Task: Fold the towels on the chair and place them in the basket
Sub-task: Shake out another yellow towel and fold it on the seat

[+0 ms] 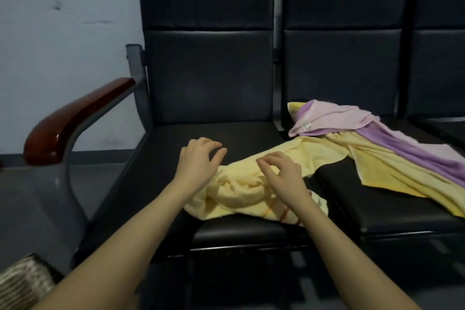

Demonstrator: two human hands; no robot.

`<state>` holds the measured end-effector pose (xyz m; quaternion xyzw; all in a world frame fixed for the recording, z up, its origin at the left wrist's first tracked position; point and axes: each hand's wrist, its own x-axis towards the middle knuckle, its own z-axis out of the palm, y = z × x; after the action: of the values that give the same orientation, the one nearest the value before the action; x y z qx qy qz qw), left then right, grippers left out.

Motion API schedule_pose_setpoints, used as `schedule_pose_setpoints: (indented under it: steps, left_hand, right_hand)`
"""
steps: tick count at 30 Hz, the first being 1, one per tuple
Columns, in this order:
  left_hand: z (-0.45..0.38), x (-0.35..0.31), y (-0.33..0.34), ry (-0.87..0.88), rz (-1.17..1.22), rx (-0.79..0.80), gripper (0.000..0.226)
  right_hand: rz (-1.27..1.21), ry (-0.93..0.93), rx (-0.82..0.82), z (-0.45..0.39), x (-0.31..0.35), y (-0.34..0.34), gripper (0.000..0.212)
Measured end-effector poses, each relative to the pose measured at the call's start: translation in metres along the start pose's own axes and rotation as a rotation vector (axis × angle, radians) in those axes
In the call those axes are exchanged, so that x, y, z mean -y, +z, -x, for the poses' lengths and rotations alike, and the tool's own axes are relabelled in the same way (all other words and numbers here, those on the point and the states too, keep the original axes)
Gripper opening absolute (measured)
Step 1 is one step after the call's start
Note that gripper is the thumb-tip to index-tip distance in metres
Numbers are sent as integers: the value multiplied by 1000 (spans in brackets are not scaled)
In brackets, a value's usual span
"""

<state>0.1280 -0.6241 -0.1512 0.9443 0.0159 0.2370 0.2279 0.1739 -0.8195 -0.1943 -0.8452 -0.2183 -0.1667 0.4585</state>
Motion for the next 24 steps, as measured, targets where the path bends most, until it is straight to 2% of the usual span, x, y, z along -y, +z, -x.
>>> schedule_pose_setpoints:
  steps: [3, 6, 10, 14, 18, 24]
  left_hand:
    - [-1, 1, 14, -3, -125, 214, 39]
    - [-7, 0, 28, 43, -231, 402, 44]
    - [-17, 3, 46, 82, -140, 518, 44]
    - [-27, 22, 58, 145, -224, 692, 46]
    - [-37, 50, 55, 47, -215, 705, 47]
    - [-33, 77, 36, -150, -37, 561, 56]
  right_hand:
    - [142, 155, 63, 2, -22, 3, 26]
    - [287, 212, 169, -3, -36, 6, 41]
    - [426, 266, 322, -13, -46, 11, 52]
    - [546, 261, 473, -21, -50, 22, 54]
    - [575, 214, 555, -40, -45, 42, 52]
    - [479, 133, 575, -56, -30, 76, 51]
